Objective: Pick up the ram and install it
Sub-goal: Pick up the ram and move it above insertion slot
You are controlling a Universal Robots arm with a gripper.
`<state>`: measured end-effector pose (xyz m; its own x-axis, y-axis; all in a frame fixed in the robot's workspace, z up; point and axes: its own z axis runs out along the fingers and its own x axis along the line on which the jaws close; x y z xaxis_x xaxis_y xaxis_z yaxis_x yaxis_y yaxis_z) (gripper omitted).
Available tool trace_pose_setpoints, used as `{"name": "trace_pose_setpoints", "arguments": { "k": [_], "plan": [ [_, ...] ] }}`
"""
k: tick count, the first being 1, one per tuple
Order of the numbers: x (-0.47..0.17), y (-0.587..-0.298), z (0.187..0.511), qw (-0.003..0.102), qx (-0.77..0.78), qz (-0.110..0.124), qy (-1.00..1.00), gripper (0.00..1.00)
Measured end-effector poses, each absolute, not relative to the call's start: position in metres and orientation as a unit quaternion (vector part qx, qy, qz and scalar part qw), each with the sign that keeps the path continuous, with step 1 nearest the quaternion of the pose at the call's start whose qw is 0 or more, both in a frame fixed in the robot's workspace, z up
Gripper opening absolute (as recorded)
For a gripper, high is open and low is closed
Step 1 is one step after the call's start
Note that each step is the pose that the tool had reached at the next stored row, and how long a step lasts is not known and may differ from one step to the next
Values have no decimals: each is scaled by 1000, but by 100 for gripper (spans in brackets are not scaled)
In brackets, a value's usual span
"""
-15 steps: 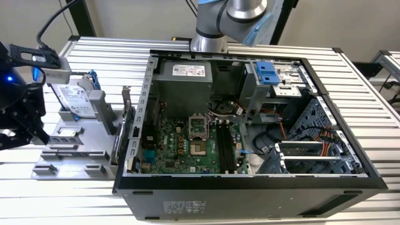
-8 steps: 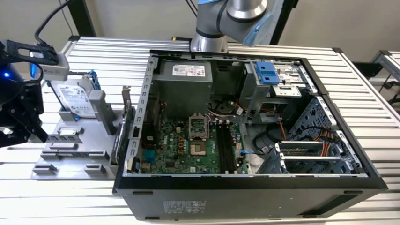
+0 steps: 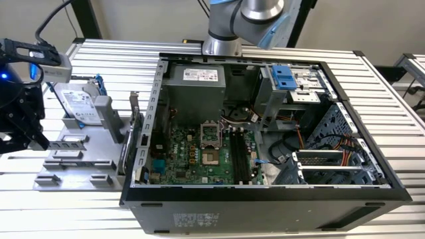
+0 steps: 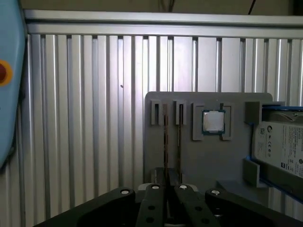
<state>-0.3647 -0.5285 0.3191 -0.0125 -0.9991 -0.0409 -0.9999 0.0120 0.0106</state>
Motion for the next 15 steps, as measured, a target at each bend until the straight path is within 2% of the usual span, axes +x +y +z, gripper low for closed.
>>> {"name": "trace_pose_setpoints", "arguments": {
  "k": [15],
  "plan": [
    [-365, -529, 326, 11, -703, 18, 711, 0]
  ]
}}
